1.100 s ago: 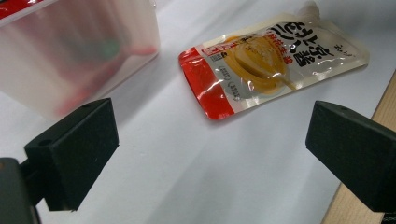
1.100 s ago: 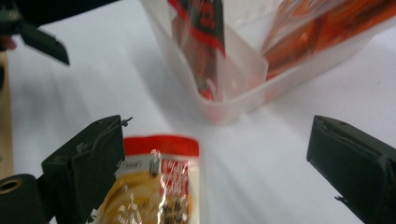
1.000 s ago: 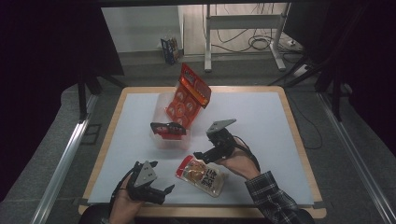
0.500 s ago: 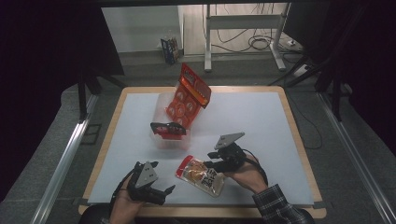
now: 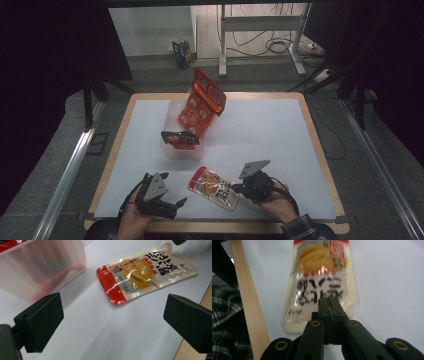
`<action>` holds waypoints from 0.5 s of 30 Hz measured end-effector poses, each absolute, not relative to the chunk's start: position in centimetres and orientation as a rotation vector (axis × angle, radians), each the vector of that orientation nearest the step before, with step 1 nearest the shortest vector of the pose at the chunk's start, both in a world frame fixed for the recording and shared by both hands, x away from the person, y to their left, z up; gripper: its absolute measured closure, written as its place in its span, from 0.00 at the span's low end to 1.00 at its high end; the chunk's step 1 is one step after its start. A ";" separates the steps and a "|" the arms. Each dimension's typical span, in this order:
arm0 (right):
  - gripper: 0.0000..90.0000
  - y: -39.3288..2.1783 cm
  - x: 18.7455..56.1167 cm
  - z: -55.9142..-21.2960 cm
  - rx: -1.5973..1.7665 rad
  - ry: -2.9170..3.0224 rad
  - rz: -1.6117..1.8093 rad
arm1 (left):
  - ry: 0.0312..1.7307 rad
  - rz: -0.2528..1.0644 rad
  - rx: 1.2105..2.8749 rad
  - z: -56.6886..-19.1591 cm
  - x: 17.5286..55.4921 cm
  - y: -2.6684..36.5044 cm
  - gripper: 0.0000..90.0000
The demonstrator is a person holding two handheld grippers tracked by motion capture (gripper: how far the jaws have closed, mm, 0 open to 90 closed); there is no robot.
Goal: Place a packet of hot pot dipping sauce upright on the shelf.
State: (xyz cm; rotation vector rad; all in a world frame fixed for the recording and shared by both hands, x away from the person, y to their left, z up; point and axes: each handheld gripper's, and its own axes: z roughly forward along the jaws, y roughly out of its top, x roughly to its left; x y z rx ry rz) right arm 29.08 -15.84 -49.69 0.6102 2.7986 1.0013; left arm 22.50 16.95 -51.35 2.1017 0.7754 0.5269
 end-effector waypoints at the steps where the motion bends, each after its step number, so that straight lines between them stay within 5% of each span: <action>1: 0.98 -15.8 29.1 -49.7 0.610 2.799 1.001 | 0.777 0.526 2.102 -51.4 22.5 17.0 0.03; 15: 0.98 -16.3 29.3 -51.4 0.623 2.775 0.833 | 0.775 0.522 2.108 -51.4 22.5 16.8 0.03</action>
